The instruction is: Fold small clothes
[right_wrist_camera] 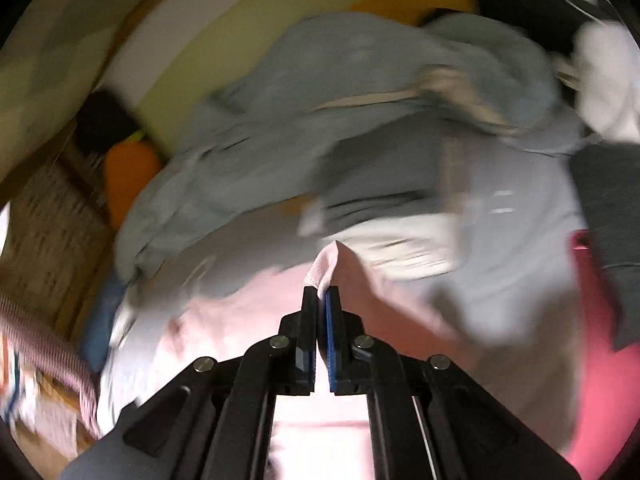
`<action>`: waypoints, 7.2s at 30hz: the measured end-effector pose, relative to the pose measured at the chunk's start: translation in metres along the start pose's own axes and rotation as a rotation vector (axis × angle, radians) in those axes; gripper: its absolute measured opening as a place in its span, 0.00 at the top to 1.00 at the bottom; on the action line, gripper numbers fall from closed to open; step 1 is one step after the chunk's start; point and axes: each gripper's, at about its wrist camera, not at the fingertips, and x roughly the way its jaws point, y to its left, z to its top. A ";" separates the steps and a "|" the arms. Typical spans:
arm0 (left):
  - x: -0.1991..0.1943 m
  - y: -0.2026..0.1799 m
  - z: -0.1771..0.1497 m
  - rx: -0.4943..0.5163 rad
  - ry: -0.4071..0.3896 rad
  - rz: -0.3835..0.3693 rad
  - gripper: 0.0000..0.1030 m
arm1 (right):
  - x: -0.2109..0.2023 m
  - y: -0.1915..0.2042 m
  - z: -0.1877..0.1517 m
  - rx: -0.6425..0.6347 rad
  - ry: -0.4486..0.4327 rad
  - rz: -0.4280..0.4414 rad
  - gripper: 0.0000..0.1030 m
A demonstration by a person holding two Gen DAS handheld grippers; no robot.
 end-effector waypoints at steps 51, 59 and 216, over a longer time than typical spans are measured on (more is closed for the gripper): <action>0.071 -0.105 0.099 0.489 0.053 0.239 0.84 | -0.010 -0.020 -0.052 -0.271 0.054 -0.185 0.39; 0.058 -0.111 0.110 0.457 0.014 0.154 0.98 | 0.047 -0.025 -0.045 -0.208 0.301 -0.306 0.48; -0.193 -0.015 0.019 0.324 -0.210 0.331 0.91 | -0.043 0.109 -0.090 -0.446 0.043 -0.077 0.97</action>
